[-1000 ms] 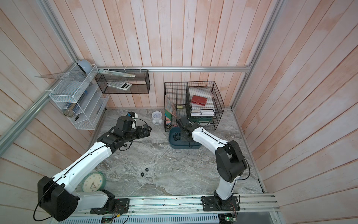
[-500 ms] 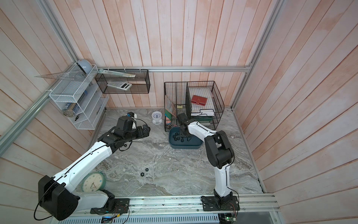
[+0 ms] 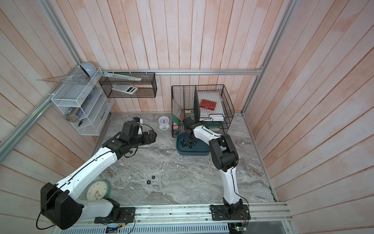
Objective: Put the nuts on the desktop into the storage box
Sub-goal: Place the nut in the storage box.
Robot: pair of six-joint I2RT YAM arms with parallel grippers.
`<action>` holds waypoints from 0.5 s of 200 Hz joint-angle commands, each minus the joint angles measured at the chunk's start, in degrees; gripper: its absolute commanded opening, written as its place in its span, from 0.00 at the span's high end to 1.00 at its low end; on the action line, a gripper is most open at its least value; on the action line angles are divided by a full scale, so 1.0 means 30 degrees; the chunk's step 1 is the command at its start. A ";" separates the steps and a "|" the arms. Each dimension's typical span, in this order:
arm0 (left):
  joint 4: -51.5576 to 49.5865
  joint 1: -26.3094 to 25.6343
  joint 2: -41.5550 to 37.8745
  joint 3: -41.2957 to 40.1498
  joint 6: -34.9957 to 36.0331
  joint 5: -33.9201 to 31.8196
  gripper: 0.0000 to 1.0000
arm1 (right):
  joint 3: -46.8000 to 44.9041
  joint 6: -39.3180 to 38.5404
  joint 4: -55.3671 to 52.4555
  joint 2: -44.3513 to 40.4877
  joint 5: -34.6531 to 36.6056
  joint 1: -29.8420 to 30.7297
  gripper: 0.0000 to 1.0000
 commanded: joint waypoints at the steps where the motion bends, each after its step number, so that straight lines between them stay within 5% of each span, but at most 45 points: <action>1: -0.0187 0.0117 0.0181 0.0444 0.0119 -0.0411 0.00 | 0.0764 0.0038 0.0001 0.0588 -0.0183 -0.0114 0.76; 47: -0.0280 0.0134 0.0152 0.0461 0.0126 -0.0556 0.00 | 0.1387 -0.0016 -0.0278 0.1087 -0.0663 -0.0141 0.71; 100: -0.0313 0.0179 0.0035 0.0385 0.0068 -0.0747 0.00 | 0.1129 -0.0039 -0.0419 0.0184 -0.1207 -0.0122 0.51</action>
